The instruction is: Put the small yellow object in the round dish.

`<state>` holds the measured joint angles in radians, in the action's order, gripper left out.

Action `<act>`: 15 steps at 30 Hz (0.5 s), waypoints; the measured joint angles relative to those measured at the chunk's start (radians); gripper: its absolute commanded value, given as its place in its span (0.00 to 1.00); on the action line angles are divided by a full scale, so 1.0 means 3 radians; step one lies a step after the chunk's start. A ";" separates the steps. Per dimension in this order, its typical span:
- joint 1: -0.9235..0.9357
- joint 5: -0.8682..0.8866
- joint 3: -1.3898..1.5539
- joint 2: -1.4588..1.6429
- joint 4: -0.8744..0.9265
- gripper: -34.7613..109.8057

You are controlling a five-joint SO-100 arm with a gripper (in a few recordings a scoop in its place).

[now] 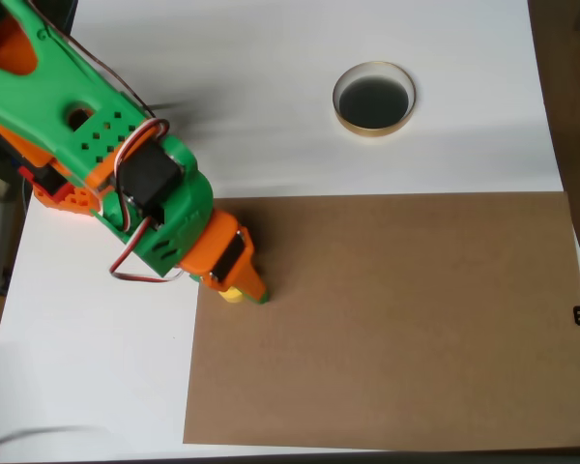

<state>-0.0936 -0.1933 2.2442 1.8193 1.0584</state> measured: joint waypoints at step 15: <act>-0.0041 0.0036 0.0000 -0.0046 -0.0138 0.24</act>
<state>-0.1058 -0.1825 2.2442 1.8055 1.0170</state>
